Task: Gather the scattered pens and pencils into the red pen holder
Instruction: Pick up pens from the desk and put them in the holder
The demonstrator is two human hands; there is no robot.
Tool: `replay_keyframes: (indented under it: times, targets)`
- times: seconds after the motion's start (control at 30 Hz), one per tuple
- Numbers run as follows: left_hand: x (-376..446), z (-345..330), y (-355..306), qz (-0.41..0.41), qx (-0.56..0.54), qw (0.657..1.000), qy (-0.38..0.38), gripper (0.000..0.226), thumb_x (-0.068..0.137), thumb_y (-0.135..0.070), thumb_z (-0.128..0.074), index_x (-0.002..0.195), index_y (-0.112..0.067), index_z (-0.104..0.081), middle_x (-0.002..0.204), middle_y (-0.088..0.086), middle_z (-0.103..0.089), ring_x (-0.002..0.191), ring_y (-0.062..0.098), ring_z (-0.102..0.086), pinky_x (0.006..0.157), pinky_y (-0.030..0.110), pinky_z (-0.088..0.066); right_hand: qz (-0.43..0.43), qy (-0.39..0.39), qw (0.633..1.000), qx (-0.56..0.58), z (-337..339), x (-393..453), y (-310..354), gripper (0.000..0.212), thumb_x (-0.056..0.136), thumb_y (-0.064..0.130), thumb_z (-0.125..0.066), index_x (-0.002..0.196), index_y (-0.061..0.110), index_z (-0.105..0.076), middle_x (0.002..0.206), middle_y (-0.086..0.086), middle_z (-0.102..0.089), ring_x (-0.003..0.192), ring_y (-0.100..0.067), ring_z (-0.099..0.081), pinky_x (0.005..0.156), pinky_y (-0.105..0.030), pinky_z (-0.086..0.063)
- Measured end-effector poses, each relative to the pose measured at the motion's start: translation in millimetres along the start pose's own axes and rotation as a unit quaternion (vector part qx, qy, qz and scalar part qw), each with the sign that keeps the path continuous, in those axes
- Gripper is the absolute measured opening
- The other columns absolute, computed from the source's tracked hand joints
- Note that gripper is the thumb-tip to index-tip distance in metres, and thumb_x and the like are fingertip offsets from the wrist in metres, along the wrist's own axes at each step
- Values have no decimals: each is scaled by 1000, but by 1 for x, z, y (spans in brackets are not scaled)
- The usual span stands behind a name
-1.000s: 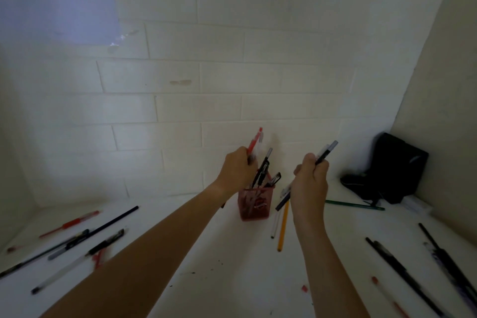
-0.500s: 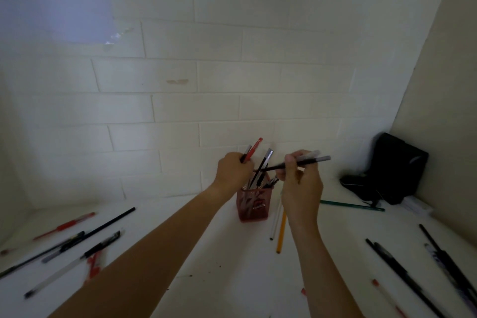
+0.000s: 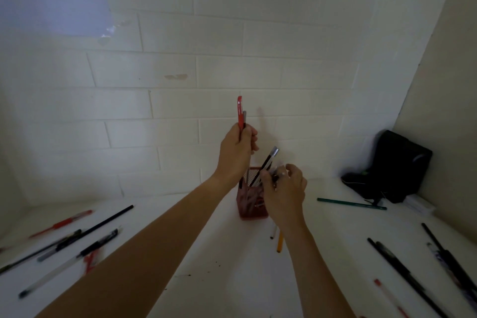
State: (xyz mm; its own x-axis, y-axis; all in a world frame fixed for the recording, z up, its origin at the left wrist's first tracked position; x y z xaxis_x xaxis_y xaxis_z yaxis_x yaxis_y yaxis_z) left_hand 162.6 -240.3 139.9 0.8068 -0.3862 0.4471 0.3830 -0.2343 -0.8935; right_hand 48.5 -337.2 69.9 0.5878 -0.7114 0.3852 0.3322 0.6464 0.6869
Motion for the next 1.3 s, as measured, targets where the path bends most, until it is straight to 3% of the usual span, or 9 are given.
replay_keyframes:
  times: [0.17,0.3,0.43,0.57,0.67,0.77,1.0,1.17,1.3]
  targets:
    - [14,5,-34,-69,-13,997,-20,25,106,-19,-39,95,-8,-59,82,6,-59,65,13,-56,60,17,-45,40,-7,999,31,6,-1,8,37,100,39,-50,112,7,-65,139,-9,-47,129,-28,-39,105,-39,-37]
    - [15,-6,-39,-76,-15,997,17,23,106,-18,-39,98,-8,-58,83,6,-60,69,16,-61,62,23,-49,51,4,996,72,2,-3,12,31,101,37,-47,101,10,-62,107,-7,-60,100,-22,-59,80,-23,-43]
    - [5,-17,4,-26,3,998,60,22,104,-18,-43,97,-3,-58,88,6,-61,82,16,-66,84,35,-59,46,9,995,85,3,-3,13,27,103,34,-45,100,13,-61,96,-3,-60,81,-13,-59,59,-7,-41]
    - [-7,-14,30,-33,94,995,27,25,100,-16,-50,97,-3,-71,109,10,-55,93,-9,-57,91,14,-49,65,6,993,100,5,-4,16,15,100,29,-53,104,17,-62,100,-1,-57,83,-11,-56,63,-2,-40]
    - [-16,-10,31,-52,216,975,-17,26,91,-32,-51,93,-22,-75,124,3,-51,123,17,-43,106,34,-40,71,-24,992,99,10,-7,17,13,95,18,-61,108,21,-63,106,0,-50,84,-12,-56,65,-1,-40]
    - [-23,-8,36,-28,270,962,-11,32,85,-38,-51,99,-23,-75,127,3,-53,126,21,-38,106,38,-37,58,-61,988,127,19,-7,15,19,92,16,-66,110,19,-65,104,-1,-54,82,-10,-58,70,-5,-46]
    - [-33,-3,53,17,151,988,29,27,84,-20,-52,111,-21,-54,110,6,-58,95,19,-63,85,40,-57,19,-58,974,218,18,-3,3,44,81,20,-79,119,20,-57,109,4,-63,85,-1,-64,73,-4,-48]
    - [-34,1,54,18,109,993,49,44,81,-19,-48,124,-25,-46,110,16,-61,94,32,-63,82,46,-55,12,-75,971,226,24,-3,1,28,88,16,-72,115,20,-66,101,6,-72,87,-6,-70,67,0,-46]
    - [-37,1,51,23,145,987,69,60,84,-22,-47,142,-20,-39,130,-1,-55,112,17,-59,93,28,-50,34,-104,980,166,21,-6,2,30,90,17,-65,119,28,-64,110,6,-61,100,-16,-62,83,-27,-54]
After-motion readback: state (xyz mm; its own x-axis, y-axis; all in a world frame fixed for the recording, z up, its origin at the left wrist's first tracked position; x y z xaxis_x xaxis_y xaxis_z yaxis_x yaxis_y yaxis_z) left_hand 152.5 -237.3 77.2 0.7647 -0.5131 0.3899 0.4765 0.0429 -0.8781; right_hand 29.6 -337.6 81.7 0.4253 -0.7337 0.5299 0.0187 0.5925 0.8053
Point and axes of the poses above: each hand's wrist, its own x-axis towards the middle knuckle, its own z-axis out of the back of the hand, y = z × x, the point moved 8 cm from there along x, towards the middle knuckle
